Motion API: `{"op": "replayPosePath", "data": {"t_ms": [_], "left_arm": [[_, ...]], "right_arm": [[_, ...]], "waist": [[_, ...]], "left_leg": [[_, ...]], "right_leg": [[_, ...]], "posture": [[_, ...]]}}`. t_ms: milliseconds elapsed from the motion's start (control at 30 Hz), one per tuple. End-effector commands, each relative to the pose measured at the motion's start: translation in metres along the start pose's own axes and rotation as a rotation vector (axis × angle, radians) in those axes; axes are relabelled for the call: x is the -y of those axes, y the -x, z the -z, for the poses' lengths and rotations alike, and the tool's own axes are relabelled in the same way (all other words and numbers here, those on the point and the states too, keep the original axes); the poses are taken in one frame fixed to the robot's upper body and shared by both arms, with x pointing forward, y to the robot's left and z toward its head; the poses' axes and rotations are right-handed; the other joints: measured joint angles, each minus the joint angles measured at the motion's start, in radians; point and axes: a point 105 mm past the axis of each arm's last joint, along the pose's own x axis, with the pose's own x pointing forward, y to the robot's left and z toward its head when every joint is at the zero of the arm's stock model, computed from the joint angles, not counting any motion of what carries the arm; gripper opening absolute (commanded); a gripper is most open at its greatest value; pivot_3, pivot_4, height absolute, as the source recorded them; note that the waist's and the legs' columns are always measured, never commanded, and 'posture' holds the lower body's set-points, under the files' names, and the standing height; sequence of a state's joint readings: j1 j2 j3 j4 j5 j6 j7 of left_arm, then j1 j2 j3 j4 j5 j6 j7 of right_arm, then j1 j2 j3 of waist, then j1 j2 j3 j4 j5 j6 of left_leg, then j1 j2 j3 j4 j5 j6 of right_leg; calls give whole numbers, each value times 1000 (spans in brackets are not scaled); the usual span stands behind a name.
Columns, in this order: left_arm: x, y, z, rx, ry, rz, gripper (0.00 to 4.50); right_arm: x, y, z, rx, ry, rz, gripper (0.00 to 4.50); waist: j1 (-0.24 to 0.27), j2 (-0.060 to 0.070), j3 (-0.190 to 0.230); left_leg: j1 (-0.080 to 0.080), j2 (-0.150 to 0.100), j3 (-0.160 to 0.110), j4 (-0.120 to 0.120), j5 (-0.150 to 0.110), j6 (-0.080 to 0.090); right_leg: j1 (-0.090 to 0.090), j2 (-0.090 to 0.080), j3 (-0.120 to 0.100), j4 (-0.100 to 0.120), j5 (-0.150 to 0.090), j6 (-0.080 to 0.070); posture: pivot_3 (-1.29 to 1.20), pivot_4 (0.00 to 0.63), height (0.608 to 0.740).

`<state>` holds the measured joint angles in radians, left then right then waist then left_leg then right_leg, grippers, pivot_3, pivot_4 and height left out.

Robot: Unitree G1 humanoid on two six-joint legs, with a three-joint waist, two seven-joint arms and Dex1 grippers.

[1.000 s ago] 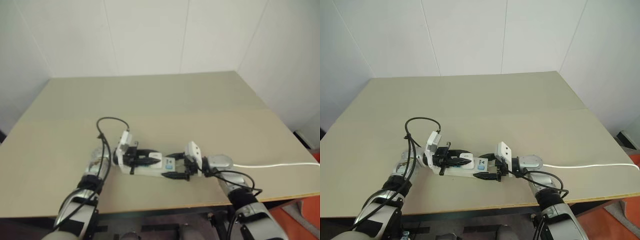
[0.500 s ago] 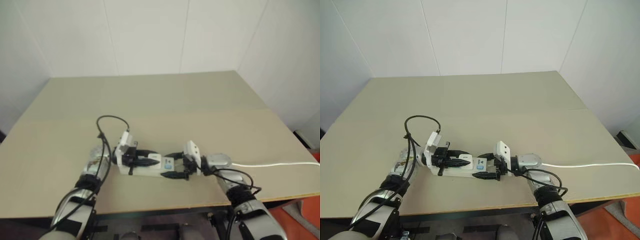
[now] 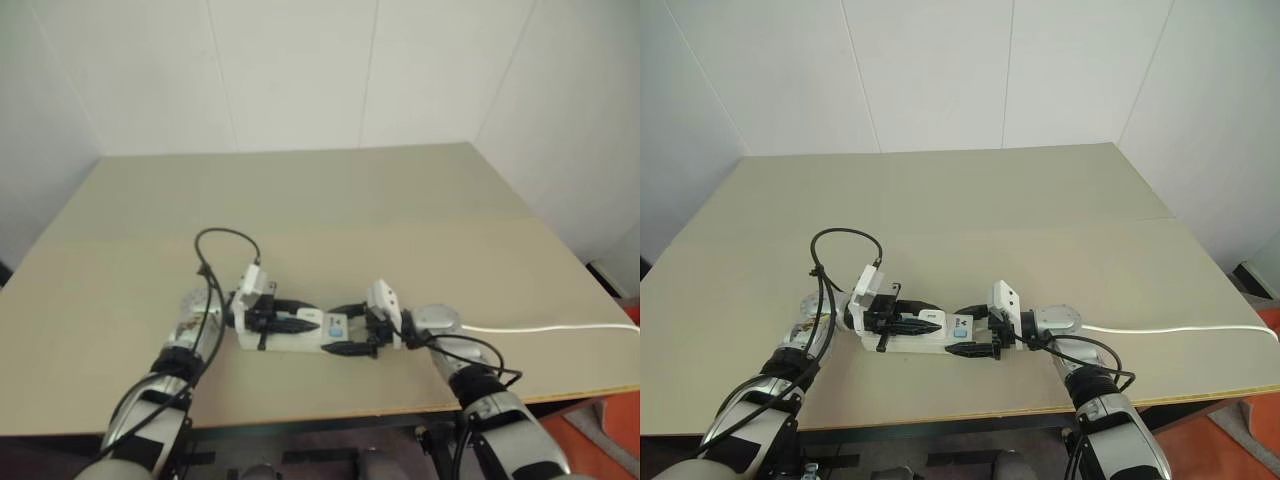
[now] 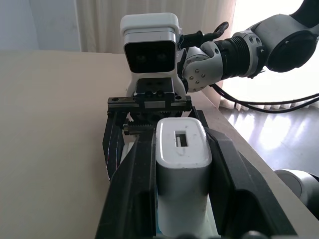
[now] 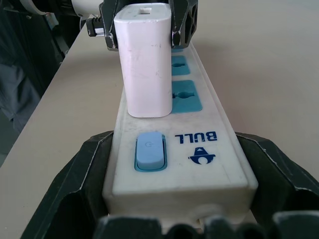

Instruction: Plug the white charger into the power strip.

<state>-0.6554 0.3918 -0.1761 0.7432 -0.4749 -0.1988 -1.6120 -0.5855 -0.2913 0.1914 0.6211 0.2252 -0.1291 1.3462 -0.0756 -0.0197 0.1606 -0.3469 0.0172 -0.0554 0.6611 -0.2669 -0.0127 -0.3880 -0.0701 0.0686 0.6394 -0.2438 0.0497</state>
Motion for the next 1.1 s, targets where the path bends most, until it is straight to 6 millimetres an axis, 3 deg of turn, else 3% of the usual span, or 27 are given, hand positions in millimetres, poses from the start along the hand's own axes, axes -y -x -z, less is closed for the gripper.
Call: {"op": "replayPosePath", "data": {"t_ms": [33,467,833,1000,1100], "left_arm": [[13,31,39,-130,144,-72,1017],[14,34,43,-150,147,-77,1017],[7,35,20,-72,88,-89,4483],[7,43,-19,-21,32,-56,4483],[13,51,-29,-64,12,-33,4483]], "right_arm": [[-2,1,-3,12,11,-32,3401],[0,0,-4,22,44,5,3401],[3,1,-2,20,97,31,3401],[3,1,-1,18,101,30,3401],[2,2,-1,19,98,26,3401]], "waist": [[0,0,0],[-1,0,-1],[2,4,-3],[0,3,-1],[1,0,0]], "left_leg": [[0,0,0,0,0,0],[2,0,0,0,0,0],[2,0,0,-2,0,0],[-1,0,0,-1,0,0],[-5,1,-1,-1,0,0]], "right_leg": [[0,0,0,0,0,0],[1,1,1,0,0,0],[1,0,1,0,-2,2],[-2,0,1,-1,-1,0],[-6,1,1,0,0,-1]], "posture": [[0,150,740],[0,150,740],[0,150,740],[0,150,740],[0,150,740]]}}
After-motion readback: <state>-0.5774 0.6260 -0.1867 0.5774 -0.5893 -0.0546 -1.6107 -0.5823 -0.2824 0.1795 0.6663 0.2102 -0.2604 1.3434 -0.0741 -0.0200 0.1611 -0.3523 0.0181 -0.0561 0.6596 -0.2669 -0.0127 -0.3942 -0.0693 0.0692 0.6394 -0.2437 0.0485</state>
